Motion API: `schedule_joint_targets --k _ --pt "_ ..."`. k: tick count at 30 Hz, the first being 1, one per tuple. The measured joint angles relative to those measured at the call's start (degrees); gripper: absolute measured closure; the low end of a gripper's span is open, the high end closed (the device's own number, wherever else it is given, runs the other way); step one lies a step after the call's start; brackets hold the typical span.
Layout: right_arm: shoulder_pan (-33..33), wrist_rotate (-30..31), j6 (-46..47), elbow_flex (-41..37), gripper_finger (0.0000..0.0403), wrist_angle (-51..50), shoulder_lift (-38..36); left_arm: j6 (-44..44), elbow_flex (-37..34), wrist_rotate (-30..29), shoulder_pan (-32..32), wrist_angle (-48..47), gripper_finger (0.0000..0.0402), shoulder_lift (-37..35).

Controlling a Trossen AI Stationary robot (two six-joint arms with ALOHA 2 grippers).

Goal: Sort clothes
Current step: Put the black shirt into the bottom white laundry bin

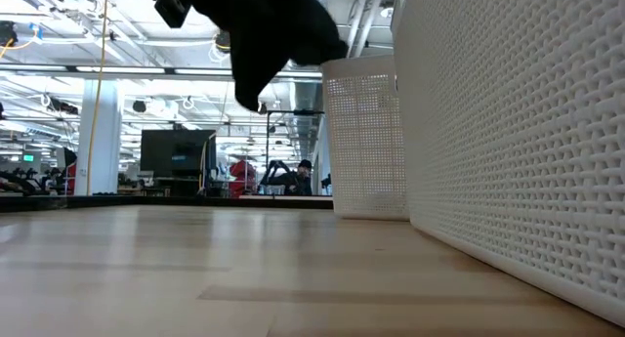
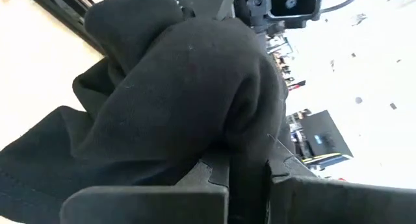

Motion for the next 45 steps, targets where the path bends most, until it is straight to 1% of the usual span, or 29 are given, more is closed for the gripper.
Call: schedule_joint_targets --k 13,20,22,24,28,33,35,40,45 --pt "5.11 9.02 -9.11 5.83 0.0375 -0.58 0.16 0.22 0.10 -0.42 0.01 -2.18 0.0267 0.20" --pt "7.48 10.97 -10.37 9.48 0.0375 -0.78 -0.15 1.03 -0.16 0.14 -0.07 -2.25 0.0266 0.42" --pt "7.97 12.79 -10.54 10.20 0.0375 -1.17 -0.40 1.05 -0.16 1.08 -0.94 -0.65 0.0266 0.48" --pt "8.56 13.31 -10.54 10.64 0.0375 -2.28 -0.65 1.21 -0.07 1.48 -1.91 1.49 0.0266 0.22" --pt "9.96 14.97 -11.46 11.69 0.0375 -3.12 -1.04 2.77 -0.09 1.29 -3.49 1.17 0.0265 0.10" --pt "12.37 18.08 -12.21 13.25 0.0376 -5.17 -2.44 3.76 -0.09 1.03 -4.70 1.63 0.0248 -0.81" --pt "13.43 18.25 -12.22 13.35 0.0376 -5.74 -2.99 4.34 -0.09 0.68 -5.00 1.27 0.0239 -1.21" --pt "16.81 21.18 -12.15 13.37 0.0376 -6.52 -5.89 5.91 -0.09 0.68 -5.74 1.25 0.0219 -2.53" --pt "20.99 23.84 -9.86 13.34 0.0376 -9.97 -8.29 6.24 -0.07 0.68 -6.05 -0.57 0.0212 -3.43"
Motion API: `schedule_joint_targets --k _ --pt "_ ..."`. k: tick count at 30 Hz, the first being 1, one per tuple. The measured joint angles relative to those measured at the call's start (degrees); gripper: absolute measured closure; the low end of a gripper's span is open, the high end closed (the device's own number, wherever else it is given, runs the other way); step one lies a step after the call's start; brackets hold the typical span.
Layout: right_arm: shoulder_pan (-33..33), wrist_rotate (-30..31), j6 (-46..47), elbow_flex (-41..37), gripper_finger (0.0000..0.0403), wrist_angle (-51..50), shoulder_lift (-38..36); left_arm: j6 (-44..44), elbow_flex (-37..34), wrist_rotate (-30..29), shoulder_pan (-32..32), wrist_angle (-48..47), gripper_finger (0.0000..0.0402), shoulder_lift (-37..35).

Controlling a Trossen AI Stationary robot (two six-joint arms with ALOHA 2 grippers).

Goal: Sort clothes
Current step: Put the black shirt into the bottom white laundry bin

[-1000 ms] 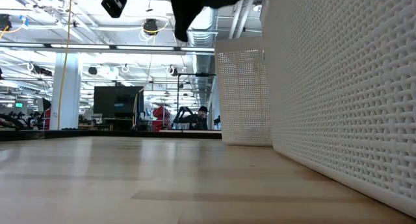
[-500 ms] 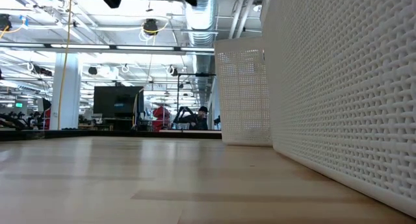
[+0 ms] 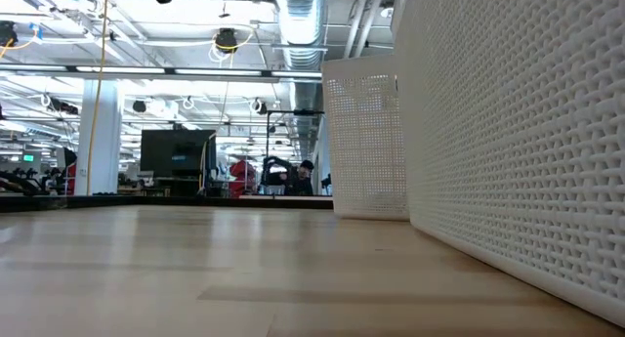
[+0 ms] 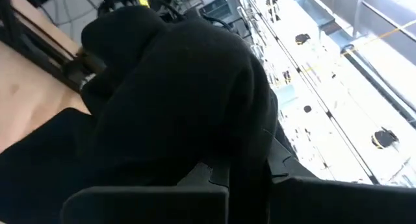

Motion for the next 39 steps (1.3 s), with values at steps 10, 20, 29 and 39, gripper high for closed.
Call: schedule_joint_targets --k 10,20,29,39 --pt "9.58 4.21 15.67 -0.01 0.0376 -12.96 -5.91 0.83 -0.02 -0.85 0.00 -7.36 0.0211 0.15" --pt "20.40 2.98 48.21 -0.08 0.0376 -37.94 -9.05 3.17 -0.39 -3.88 0.00 -8.15 0.0211 0.13" --pt "22.20 -13.44 93.76 -1.22 0.0366 -67.46 -9.34 4.89 -0.41 -4.90 0.00 -9.10 0.0211 1.40" --pt "21.87 -23.56 113.24 -9.78 0.0367 -74.53 -6.54 5.28 -0.41 -4.99 0.00 -8.98 0.0211 6.84"
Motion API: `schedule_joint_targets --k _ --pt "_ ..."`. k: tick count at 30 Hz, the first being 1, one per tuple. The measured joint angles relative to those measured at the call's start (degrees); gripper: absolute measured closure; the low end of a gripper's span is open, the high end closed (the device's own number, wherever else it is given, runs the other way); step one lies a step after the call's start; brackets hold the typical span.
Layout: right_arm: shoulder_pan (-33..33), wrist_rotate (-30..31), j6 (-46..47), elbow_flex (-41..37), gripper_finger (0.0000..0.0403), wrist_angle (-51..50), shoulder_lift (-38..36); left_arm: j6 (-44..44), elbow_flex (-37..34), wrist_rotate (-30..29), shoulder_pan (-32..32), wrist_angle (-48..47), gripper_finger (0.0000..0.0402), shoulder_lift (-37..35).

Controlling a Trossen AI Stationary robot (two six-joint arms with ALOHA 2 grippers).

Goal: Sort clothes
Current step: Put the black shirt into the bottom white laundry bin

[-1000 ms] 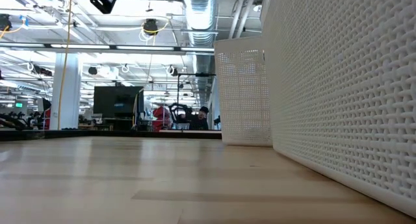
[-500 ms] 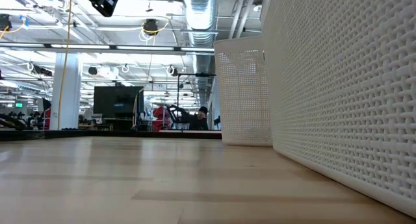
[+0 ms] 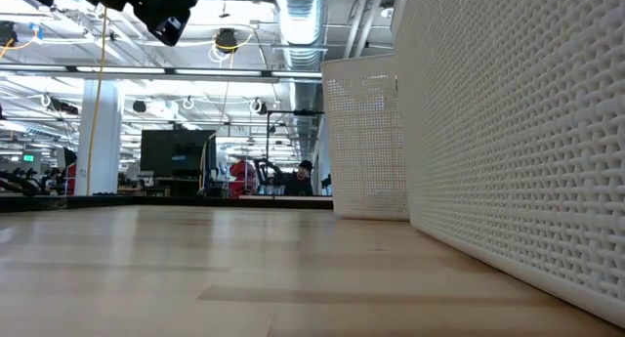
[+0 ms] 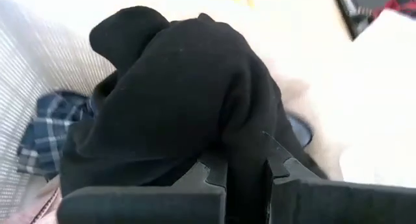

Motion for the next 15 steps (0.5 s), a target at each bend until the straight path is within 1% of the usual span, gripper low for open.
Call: schedule_joint_targets --k 4,8,11,15 --pt "1.78 -0.31 5.94 -6.36 0.0367 2.30 -0.02 1.15 -0.01 -1.06 0.00 0.43 0.0211 1.15" --pt "2.90 -0.24 9.18 -13.17 0.0367 8.34 -0.02 2.15 -0.02 -1.85 0.00 2.54 0.0211 1.57" --pt "2.44 0.00 9.01 -18.00 0.0367 15.17 -0.07 2.68 -0.02 -2.03 0.02 3.53 0.0211 1.55" --pt "0.47 -0.28 6.36 -23.22 0.0367 24.08 -0.11 3.22 -0.02 -2.40 0.02 3.37 0.0211 1.55"
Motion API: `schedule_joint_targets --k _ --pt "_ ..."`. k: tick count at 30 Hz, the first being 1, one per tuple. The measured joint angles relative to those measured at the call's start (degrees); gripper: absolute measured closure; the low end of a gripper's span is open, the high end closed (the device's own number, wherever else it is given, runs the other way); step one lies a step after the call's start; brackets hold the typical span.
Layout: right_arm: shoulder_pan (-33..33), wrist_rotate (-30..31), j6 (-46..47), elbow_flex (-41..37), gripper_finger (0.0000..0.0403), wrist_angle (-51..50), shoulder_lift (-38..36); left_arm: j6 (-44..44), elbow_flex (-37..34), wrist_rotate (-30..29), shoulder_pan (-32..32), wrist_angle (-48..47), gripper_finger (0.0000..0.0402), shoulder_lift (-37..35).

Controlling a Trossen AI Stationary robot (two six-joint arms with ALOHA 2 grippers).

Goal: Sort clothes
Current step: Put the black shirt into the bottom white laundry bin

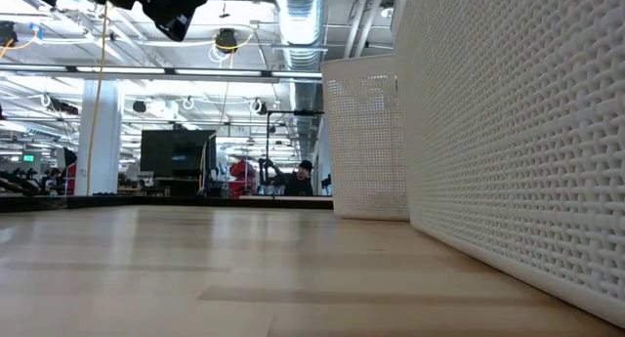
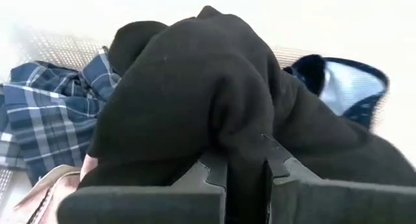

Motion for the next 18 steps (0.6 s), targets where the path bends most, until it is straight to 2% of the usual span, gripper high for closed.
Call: schedule_joint_targets --k 9,18 --pt "-4.50 -2.65 -7.80 -2.14 0.0355 7.02 -0.02 -1.55 0.00 -0.15 0.00 -0.05 0.0211 0.00" --pt "-15.15 -12.88 -29.36 -2.31 0.0352 23.00 0.15 -2.28 0.00 -0.17 0.00 -0.49 0.0212 0.00"
